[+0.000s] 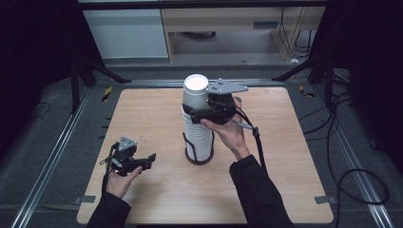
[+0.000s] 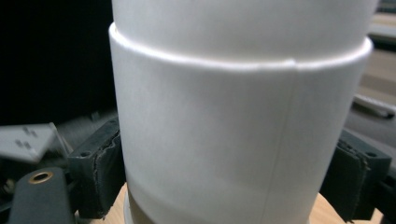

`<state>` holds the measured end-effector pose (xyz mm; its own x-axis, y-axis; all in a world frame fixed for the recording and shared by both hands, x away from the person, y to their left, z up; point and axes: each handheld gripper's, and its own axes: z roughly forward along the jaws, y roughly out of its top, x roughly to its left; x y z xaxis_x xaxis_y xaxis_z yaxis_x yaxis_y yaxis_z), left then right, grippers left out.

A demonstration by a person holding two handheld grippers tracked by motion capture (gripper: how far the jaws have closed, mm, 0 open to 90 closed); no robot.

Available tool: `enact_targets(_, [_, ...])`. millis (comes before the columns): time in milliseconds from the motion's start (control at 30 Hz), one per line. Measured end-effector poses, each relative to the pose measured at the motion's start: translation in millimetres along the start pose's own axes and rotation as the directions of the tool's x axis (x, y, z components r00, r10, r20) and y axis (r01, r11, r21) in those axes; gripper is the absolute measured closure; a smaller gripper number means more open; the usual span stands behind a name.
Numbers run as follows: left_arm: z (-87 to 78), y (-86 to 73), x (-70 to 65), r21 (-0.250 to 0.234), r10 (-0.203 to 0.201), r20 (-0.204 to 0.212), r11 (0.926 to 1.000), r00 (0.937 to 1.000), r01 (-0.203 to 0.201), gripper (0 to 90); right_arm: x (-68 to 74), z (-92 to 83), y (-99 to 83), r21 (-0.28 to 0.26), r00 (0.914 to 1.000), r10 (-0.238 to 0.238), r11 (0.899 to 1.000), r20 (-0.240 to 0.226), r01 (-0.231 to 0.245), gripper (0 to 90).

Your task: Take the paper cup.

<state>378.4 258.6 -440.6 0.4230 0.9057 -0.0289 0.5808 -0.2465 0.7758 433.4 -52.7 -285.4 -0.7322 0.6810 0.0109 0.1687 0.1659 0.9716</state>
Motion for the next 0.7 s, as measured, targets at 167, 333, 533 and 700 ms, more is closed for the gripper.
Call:
enact_targets(167, [0.6, 0.2, -1.2, 0.003, 0.006, -0.001, 1.0, 1.0, -0.006, 16.0, 2.4, -6.8, 14.7, 0.008, 0.9997, -0.025, 1.0, 0.008, 0.025, 14.5])
enact_targets(333, [0.6, 0.1, -2.1, 0.007, 0.01, 0.003, 0.9999, 0.9999, -0.01, 15.9, 1.9, -6.2, 16.6, 0.026, 0.9998, -0.016, 1.0, 0.008, 0.016, 14.8])
enact_targets(533, [0.3, 0.1, -1.0, 0.006, 0.004, 0.004, 1.0, 1.0, -0.004, 15.9, 0.4, -9.8, 28.0, 0.011, 0.9998, -0.018, 1.0, -0.001, 0.018, 15.3])
enact_targets(700, [-0.4, 0.2, -1.2, 0.0, 0.002, 0.007, 1.0, 1.0, -0.002, 16.0, 0.5, -15.6, 41.1, -0.008, 0.9996, -0.029, 1.0, 0.001, 0.029, 15.7])
